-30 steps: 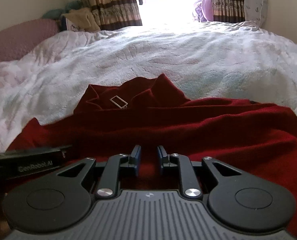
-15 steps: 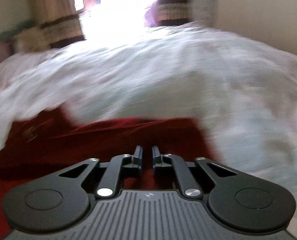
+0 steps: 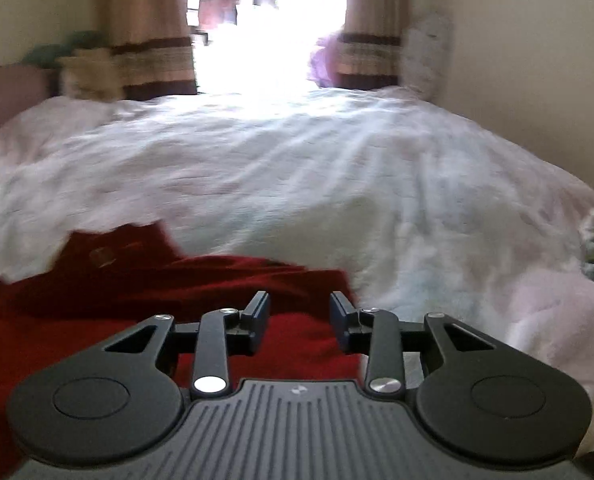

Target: Fold small clothes

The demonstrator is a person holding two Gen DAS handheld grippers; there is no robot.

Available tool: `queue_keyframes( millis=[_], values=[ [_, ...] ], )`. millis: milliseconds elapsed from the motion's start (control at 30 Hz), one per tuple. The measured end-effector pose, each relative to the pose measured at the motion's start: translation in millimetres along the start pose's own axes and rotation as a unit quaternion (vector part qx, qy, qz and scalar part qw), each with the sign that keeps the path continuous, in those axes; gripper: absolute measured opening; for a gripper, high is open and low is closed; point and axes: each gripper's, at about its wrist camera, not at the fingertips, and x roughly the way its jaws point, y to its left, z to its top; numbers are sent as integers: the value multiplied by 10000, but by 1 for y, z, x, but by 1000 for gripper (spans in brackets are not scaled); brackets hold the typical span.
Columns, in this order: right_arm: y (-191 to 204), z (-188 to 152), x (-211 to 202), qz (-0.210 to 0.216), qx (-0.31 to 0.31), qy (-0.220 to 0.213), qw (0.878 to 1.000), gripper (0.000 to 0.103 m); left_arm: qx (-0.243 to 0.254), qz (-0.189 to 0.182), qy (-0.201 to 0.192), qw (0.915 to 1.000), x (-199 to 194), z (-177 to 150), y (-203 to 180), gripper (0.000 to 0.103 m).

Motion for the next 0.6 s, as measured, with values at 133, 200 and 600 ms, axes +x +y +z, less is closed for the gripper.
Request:
queue_keyframes(
  millis=[133,200,600],
  values=[
    [23,4,27,298,-283,103,9991,37,349,-483,-318,9977,-6,-13,-23,52],
    [33,13,44,237,-142,202,9994,37,286,-354,-337,9984,5,0,-34,52],
    [33,-39,9,141,-531,1116,9922,35,201,-293,804,9961,16,-22,-35,55]
  ],
)
